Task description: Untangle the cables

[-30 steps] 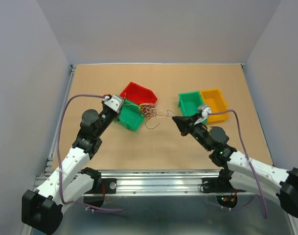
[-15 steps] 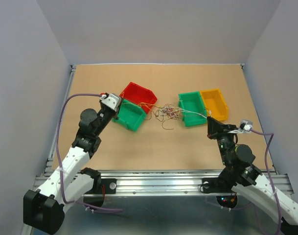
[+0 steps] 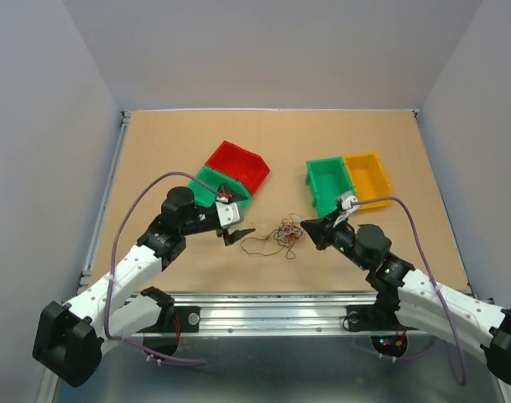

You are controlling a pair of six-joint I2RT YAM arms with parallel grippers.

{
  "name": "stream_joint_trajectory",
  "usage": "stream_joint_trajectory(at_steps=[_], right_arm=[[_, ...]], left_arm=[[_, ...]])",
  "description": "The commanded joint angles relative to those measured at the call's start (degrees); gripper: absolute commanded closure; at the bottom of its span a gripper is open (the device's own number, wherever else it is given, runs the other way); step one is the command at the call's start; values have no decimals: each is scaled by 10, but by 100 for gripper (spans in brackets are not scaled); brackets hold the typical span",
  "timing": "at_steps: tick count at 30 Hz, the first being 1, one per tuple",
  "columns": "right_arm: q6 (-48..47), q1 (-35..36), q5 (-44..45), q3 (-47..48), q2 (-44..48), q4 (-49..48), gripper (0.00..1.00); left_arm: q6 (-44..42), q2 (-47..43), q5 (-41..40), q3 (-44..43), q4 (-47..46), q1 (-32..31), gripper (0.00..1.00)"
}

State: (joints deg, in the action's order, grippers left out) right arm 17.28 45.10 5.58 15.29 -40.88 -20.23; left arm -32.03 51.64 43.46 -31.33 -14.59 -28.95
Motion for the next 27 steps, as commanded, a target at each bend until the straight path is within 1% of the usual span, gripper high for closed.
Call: stream_joint_trajectory(at_steps=[1,3,8,10,14,15,17,19,22,23,24,26,27], right_arm=[[-11,2,-97,27,1,-112,99],[-8,2,-104,26,7,-117,99],[-6,2,-103,27,40,-107,100],[-4,2,-105,27,47,-104,99],[-2,2,-104,26,49,-102,100],[-1,2,-105,26,47,-102,99],[0,2,-106,26,43,-104,99],[2,2,-102,26,41,-110,100],[5,2,-88,22,44,-111,100],[7,2,-85,21,48,-112,100],[7,2,-81,19,51,-111,99],[10,2,-69,12,69,-111,99],[12,2,-63,9,77,-111,100]], left_arm=[[-40,32,3,-26,1,-33,4],[-40,56,-16,-31,-8,-46,1],[-30,148,-86,-48,-64,-107,1],[-16,193,-106,-61,-90,-117,1],[-6,270,-128,-94,-101,-136,1],[-4,293,-136,-101,-104,-139,2],[-6,311,-143,-108,-105,-147,3],[-5,333,-152,-118,-104,-165,7],[-8,355,-152,-130,-92,-183,20],[-12,362,-148,-137,-84,-187,25],[-15,370,-141,-150,-73,-189,43],[-18,390,-137,-161,-47,-193,62],[-18,392,-140,-166,-44,-193,79]])
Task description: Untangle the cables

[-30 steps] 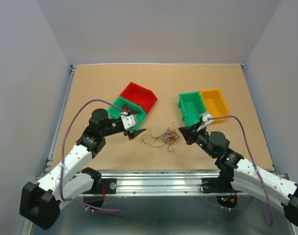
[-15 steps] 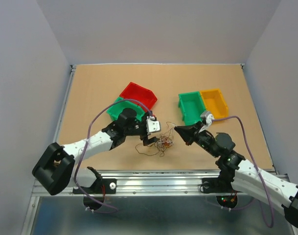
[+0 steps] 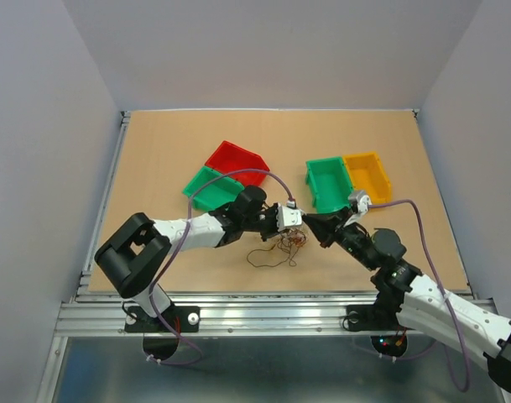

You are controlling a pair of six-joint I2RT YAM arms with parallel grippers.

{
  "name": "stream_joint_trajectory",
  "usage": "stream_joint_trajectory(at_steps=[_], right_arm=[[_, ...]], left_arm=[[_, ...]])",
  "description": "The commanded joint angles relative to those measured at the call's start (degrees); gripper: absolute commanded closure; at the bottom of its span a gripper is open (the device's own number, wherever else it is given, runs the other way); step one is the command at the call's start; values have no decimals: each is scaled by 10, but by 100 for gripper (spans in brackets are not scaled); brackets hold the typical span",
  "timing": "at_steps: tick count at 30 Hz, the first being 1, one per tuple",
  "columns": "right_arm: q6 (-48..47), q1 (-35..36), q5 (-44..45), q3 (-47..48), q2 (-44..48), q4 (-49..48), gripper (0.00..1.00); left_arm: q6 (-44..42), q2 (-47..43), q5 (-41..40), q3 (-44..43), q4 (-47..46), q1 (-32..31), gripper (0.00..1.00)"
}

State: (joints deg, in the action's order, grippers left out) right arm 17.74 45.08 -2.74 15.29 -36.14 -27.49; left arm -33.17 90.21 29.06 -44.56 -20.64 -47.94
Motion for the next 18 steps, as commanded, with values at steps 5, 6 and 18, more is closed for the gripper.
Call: stream_joint_trajectory(at_steps=[5,6,18], right_arm=[[27,3,131,11,77,41,100],[44,3,185,19,89,81,99],[107,2,470,33,265,302,100]], left_arm=[[27,-58,-47,-7,-29,20,100],[32,-71,-56,2,-33,25,100],[79,-172,-30,40,-41,126,100]])
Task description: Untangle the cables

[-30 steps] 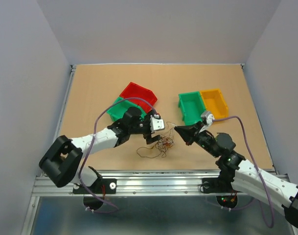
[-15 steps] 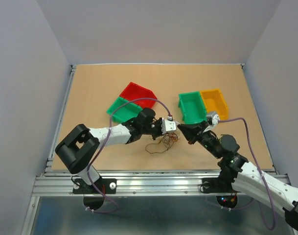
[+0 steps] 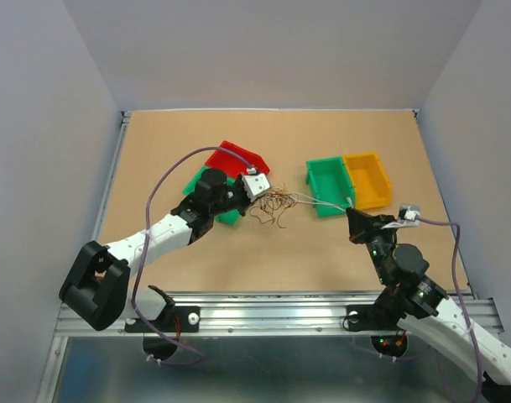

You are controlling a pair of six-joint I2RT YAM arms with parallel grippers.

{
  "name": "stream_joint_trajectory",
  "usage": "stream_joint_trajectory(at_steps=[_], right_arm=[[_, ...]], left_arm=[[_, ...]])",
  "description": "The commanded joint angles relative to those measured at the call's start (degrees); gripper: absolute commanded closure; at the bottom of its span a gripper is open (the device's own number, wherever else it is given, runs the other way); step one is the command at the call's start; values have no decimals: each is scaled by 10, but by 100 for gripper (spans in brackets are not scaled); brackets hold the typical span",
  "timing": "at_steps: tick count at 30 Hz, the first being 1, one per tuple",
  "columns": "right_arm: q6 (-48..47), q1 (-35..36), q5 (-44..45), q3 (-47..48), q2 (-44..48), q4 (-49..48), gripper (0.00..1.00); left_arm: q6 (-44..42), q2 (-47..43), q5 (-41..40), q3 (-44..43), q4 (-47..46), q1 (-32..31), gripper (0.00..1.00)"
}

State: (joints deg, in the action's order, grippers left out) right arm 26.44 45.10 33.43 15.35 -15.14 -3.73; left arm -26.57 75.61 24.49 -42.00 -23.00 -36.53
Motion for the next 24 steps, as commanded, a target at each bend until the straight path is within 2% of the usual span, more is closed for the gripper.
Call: stream_joint_trajectory(at_steps=[1,3,5,11,12,17,24], right_arm=[[12,2,87,30,64,72,99],[-2,2,33,31,71,71,82],[-26,2,-45,37,35,54,58],[-93,2,-232,33,-116,-85,37],[-106,2,-281,30,-155,-134,32],[-124,2,-369,24,-259,-265,30],[-125,2,-416,29,-352,-350,29]], left_arm=[[12,-34,19,17,-17,12,100],[12,-41,26,17,-14,13,100],[11,-50,48,17,-6,12,100],[-5,-64,122,15,33,13,100],[-11,-64,144,10,48,12,100],[-29,-55,195,-5,86,12,100],[-36,-53,220,-10,101,13,100]])
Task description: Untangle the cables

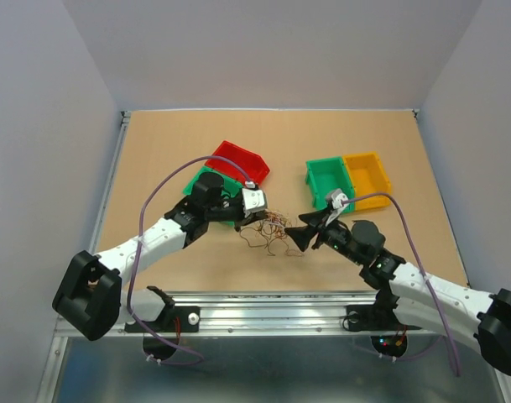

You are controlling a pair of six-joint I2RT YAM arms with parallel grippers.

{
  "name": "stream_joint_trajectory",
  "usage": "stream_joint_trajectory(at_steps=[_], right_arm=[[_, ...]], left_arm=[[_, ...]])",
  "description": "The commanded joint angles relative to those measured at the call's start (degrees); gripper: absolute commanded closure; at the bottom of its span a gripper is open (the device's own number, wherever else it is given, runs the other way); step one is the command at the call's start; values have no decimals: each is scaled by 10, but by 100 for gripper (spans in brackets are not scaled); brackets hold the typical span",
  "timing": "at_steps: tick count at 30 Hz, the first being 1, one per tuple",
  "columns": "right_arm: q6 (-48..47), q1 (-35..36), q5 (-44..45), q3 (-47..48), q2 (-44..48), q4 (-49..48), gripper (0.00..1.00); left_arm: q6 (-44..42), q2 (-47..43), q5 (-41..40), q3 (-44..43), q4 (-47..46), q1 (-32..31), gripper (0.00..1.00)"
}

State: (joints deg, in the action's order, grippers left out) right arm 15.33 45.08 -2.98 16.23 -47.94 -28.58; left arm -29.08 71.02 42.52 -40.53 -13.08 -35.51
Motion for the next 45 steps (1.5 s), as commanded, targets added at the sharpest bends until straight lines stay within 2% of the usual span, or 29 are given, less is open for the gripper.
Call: stream_joint_trajectory(at_steps=[1,4,6,8,10,11,12,14,17,18,21,26,28,29,32,35,38,40,45], right_arm=[[-14,3,-54,27,-48,-106,28],[-13,3,-57,41,-80,-123,27],[-13,3,-61,51,-113,-124,32],[-13,3,-60,64,-132,-120,49],[-7,3,-30,77,-151,-98,71],[-5,3,-18,81,-154,-90,84],[0,3,3,85,-154,-78,90],[8,3,26,86,-149,-51,93],[36,3,119,104,-124,10,94],[49,3,170,110,-117,60,95],[67,3,254,108,-76,127,97],[79,2,282,90,17,184,97],[79,3,275,82,64,200,96],[74,2,260,73,92,200,95],[72,3,257,66,116,200,95],[77,3,286,58,138,203,96],[96,3,340,56,163,228,96],[113,3,382,52,180,239,96],[117,3,402,33,272,257,95]], left_arm=[[-11,-8,44,-26,4,2,100],[-9,-6,53,-31,10,1,100],[-9,-11,57,-37,16,1,100],[-8,-18,53,-38,17,2,100],[9,-45,39,-33,-7,9,100],[47,-59,37,-27,-26,31,100],[61,-89,38,-9,-66,42,100],[90,-123,30,11,-97,64,100],[105,-178,-15,41,-127,85,100],[113,-198,-56,49,-135,92,100],[119,-210,-104,54,-138,105,100],[122,-196,-154,48,-135,108,100],[111,-183,-135,47,-129,108,98],[103,-171,-98,42,-116,108,94],[87,-154,-69,30,-99,108,88],[84,-136,-91,20,-87,108,86],[98,-127,-174,13,-90,108,86],[103,-128,-193,16,-98,109,86],[96,-126,-155,20,-97,108,81]])
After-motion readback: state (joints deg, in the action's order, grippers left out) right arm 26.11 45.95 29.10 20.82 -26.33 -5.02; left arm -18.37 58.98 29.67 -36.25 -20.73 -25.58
